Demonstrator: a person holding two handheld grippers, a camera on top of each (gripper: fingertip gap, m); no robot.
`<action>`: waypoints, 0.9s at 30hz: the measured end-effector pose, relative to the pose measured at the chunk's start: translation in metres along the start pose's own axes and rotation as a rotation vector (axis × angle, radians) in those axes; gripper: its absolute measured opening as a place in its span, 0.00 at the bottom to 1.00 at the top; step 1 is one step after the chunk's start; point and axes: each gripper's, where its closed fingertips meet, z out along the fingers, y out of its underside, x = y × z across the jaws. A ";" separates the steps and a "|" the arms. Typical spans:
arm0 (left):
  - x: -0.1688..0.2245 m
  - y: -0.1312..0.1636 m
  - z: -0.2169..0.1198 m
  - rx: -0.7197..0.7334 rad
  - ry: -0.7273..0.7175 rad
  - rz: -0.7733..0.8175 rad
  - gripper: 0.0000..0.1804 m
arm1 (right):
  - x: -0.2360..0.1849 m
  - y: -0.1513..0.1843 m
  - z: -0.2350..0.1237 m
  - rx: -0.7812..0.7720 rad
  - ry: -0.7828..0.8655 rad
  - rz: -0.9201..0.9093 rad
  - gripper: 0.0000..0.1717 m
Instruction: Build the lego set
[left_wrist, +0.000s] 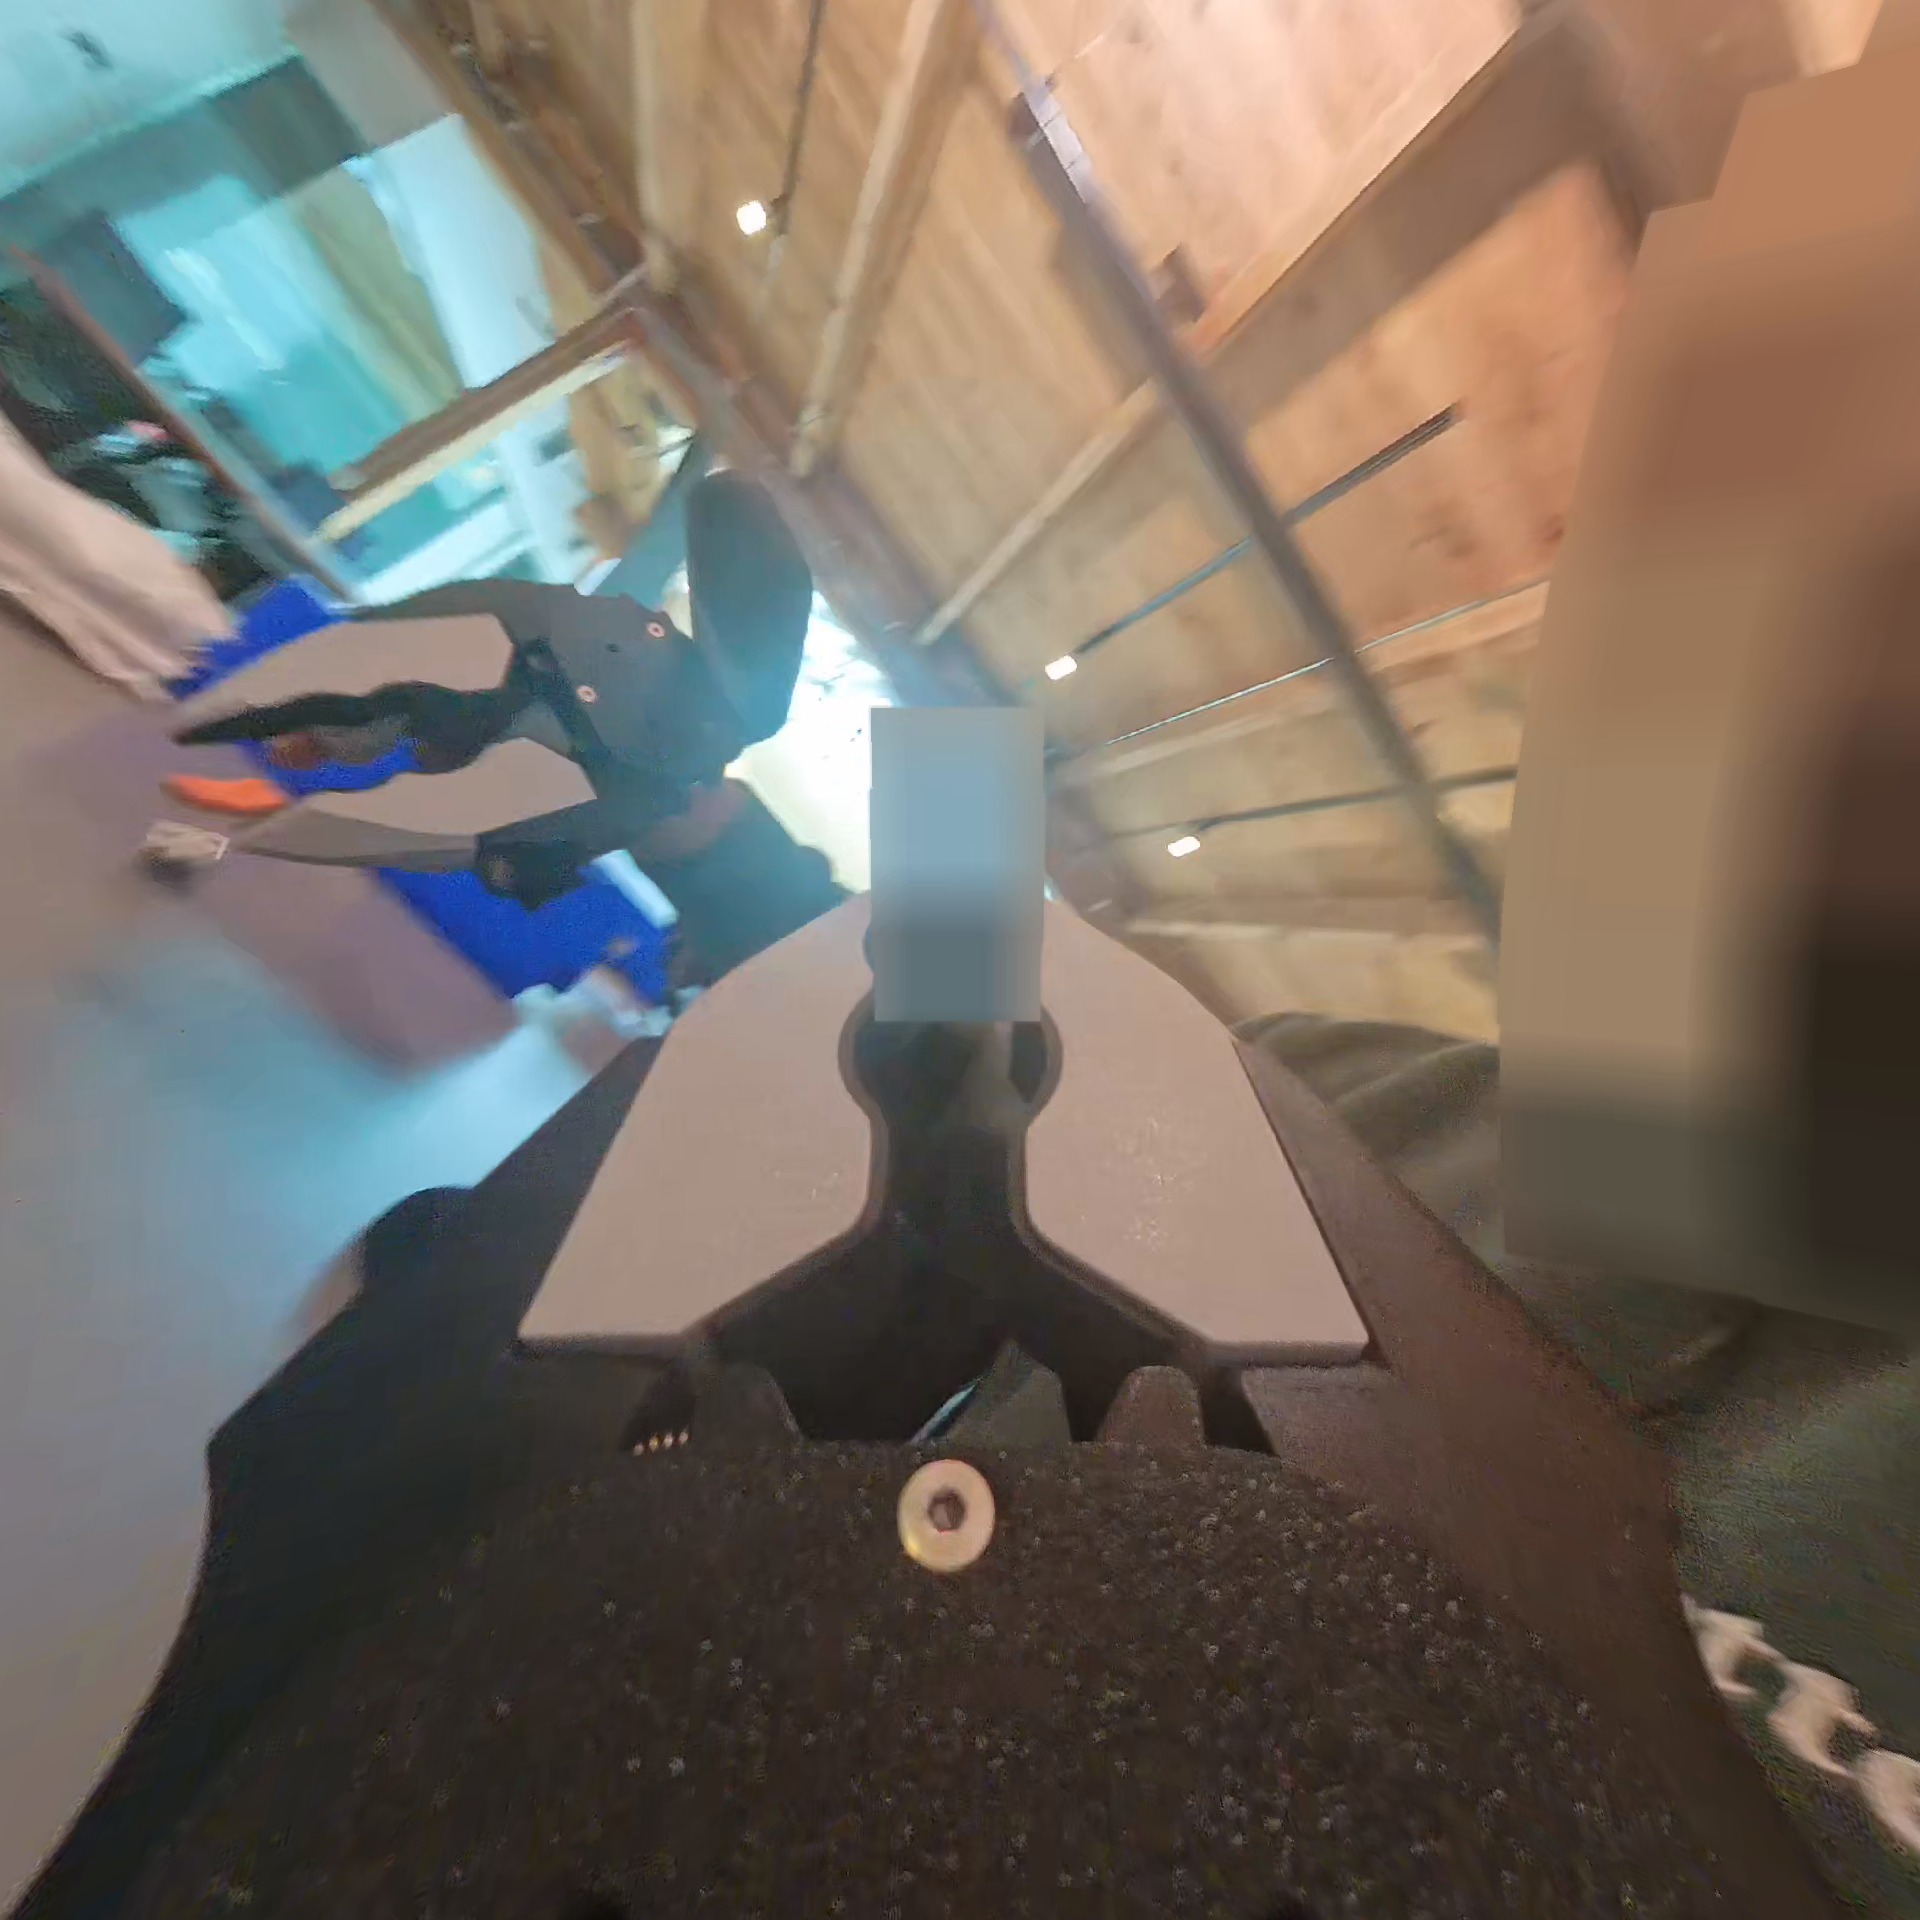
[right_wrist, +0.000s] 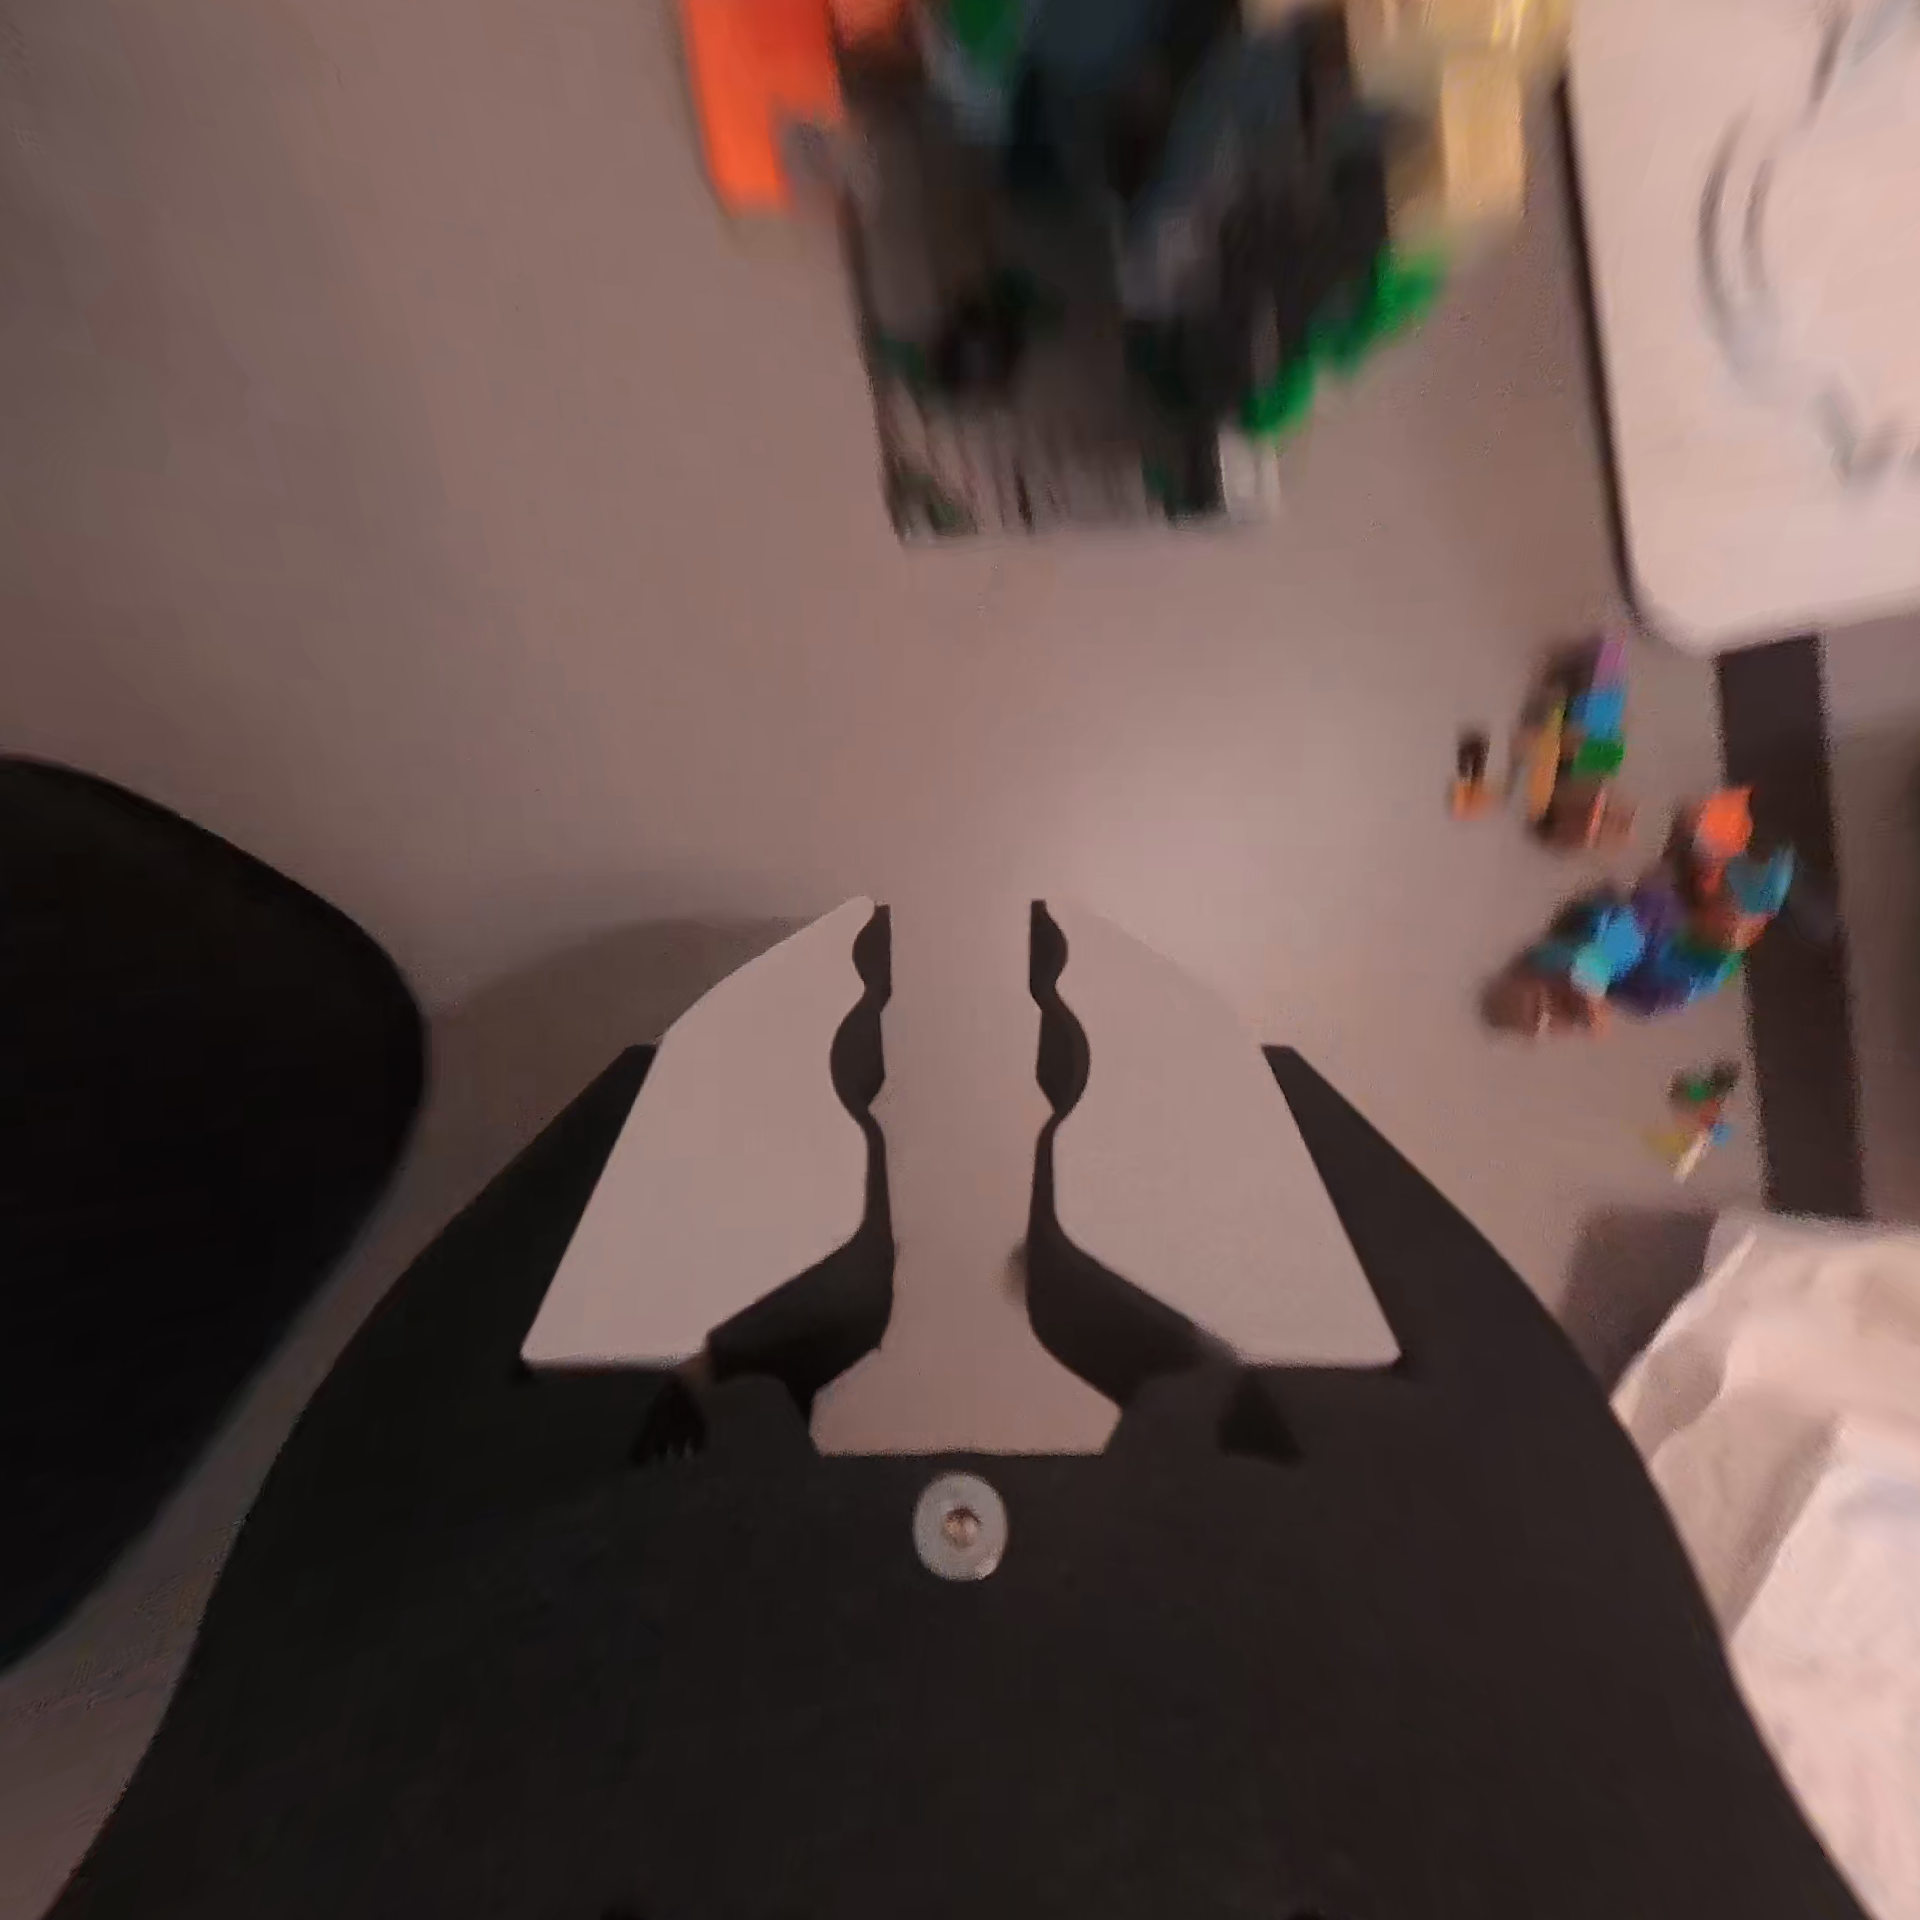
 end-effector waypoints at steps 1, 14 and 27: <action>-0.006 0.003 0.000 -0.029 -0.062 0.056 0.10 | 0.007 0.022 0.004 -0.034 0.014 0.044 0.16; -0.061 0.005 -0.029 -0.254 -0.566 0.508 0.10 | 0.030 0.170 -0.058 -0.245 0.128 0.393 0.22; -0.064 0.015 -0.033 -0.270 -0.595 0.556 0.10 | 0.050 0.140 0.002 -0.073 0.042 0.517 0.09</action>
